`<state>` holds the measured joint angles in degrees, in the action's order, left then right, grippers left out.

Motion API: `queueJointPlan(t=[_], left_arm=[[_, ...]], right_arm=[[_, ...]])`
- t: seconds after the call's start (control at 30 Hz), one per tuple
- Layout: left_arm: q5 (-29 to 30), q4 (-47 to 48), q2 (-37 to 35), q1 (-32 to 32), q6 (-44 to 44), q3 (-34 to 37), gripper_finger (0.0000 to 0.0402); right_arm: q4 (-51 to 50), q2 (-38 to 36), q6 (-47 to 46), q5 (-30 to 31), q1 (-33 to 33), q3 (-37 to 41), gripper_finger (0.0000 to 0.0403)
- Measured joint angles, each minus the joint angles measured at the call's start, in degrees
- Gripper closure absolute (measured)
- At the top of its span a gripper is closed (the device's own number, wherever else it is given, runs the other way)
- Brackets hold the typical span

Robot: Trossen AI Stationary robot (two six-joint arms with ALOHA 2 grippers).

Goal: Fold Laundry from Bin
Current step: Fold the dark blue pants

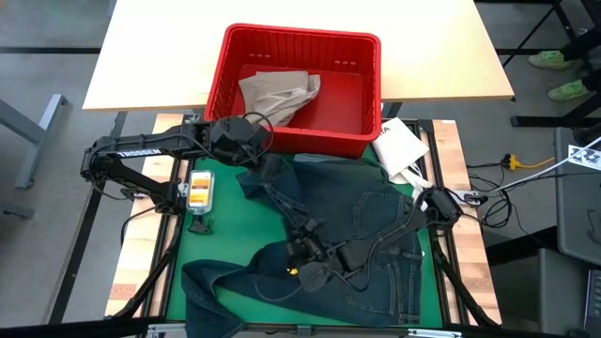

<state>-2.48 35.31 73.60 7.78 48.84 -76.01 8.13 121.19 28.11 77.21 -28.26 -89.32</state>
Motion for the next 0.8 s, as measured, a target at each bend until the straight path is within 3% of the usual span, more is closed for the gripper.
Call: queueJointPlan(t=[0.13, 0.53, 0.8], left_arm=[[-0.1, 0.0, 0.0, 0.0, 0.0, 0.0, 0.0401], [-1.4, 0.0, 0.0, 0.0, 0.0, 0.0, 0.0401], [-1.6, 0.0, 0.0, 0.0, 0.0, 0.0, 0.0401]], right_arm=[[-1.4, 0.0, -2.3, -1.7, 0.8, 0.0, 0.0199], [-2.7, 0.0, -2.2, 10.1, 0.9, 0.0, 0.0199], [-2.7, 0.0, 0.7, 12.8, 1.3, 0.0, 0.0199]])
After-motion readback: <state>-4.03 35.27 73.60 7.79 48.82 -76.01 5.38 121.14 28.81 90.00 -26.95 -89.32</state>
